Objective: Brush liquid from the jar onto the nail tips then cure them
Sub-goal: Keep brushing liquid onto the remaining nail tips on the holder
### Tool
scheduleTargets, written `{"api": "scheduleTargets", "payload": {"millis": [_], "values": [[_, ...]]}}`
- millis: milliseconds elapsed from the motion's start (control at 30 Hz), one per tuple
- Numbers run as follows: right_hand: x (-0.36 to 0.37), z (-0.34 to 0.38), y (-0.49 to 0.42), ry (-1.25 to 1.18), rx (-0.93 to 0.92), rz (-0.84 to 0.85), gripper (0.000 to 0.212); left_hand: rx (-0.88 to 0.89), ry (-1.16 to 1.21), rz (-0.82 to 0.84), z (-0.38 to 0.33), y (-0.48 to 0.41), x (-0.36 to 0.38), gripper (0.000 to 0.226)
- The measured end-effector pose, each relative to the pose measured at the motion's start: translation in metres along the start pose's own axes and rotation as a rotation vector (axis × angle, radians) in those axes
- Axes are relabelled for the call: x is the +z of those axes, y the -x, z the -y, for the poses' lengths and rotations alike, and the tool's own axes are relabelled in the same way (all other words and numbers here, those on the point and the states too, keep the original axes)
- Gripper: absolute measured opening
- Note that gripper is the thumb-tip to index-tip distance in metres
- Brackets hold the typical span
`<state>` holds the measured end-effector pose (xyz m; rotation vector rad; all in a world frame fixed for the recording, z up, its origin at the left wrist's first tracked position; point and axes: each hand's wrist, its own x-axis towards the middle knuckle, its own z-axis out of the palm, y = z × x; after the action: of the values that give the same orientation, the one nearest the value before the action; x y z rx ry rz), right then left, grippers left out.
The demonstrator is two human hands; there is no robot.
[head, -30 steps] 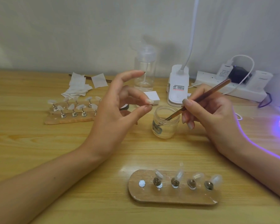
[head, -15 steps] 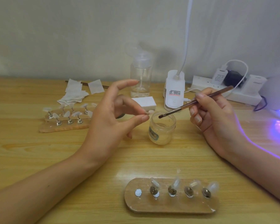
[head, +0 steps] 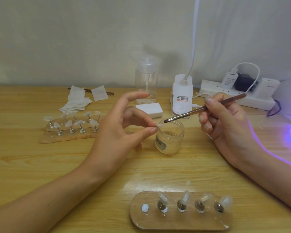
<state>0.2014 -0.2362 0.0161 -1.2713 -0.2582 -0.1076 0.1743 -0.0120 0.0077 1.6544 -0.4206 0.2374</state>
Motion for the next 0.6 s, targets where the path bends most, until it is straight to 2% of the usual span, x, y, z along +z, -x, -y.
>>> {"api": "scheduleTargets", "payload": {"millis": [200,433,500,600], "values": [[-0.0001,-0.0006,-0.0002,0.036,0.005,0.078,0.019,0.007,-0.017,-0.012,-0.0012,0.0001,0.0003,0.059],[0.0003,0.0006,0.0004,0.024,0.026,-0.018,0.018,0.016,-0.056,-0.016,-0.0016,0.0003,0.0001,0.055],[0.0003,0.0007,0.0001,0.017,0.013,0.007,0.023,0.021,-0.058,-0.017,-0.0022,0.0003,0.0004,0.055],[0.0026,0.0006,0.0011,0.054,0.000,0.055,0.020,0.033,-0.074,-0.019,-0.0017,0.0002,0.0000,0.056]]}}
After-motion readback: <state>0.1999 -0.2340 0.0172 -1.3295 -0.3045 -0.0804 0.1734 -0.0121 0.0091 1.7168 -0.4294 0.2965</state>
